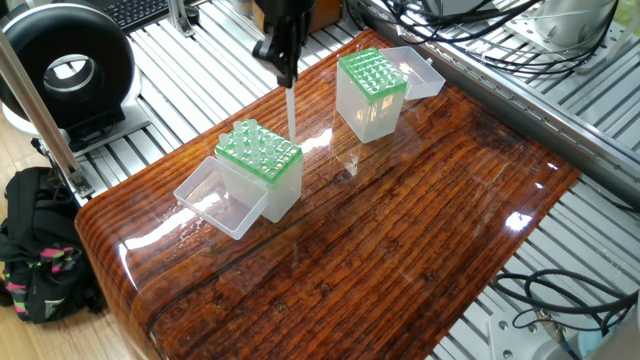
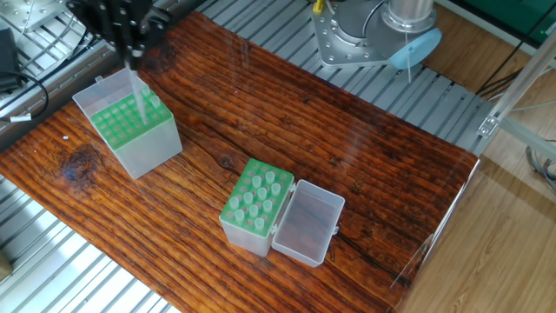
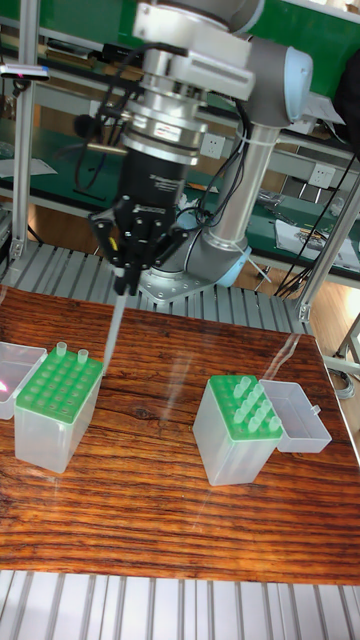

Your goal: Transfer all large pipette tips from one holder to another

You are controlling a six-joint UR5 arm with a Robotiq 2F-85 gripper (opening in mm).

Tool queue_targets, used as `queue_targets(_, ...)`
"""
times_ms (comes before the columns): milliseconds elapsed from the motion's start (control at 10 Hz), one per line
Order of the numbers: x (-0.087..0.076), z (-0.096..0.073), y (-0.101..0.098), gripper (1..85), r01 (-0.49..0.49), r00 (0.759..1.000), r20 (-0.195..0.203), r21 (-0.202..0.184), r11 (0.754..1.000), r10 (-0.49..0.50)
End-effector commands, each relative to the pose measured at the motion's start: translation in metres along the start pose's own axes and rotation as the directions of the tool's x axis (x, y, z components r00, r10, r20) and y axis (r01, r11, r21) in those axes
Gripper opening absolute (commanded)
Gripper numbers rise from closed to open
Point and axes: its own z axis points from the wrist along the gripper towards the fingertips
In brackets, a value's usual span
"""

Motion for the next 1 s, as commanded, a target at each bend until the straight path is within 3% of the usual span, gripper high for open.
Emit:
queue_targets(0,0.012,0.007,-0.02,3.7,0.046,0.999,0.022,0.01,0.999,-0.047)
queue_targets(300,0.022,0.013,-0.01,5.3,0.038,0.999,0.025,-0.051,0.998,-0.037)
queue_targets(700,0.034,0.011,-0.027,5.3,0.081,0.997,-0.004,0.018,0.997,-0.081)
queue_targets(900,0.047,0.015,-0.032,5.3,0.103,0.995,-0.009,0.022,0.994,-0.103)
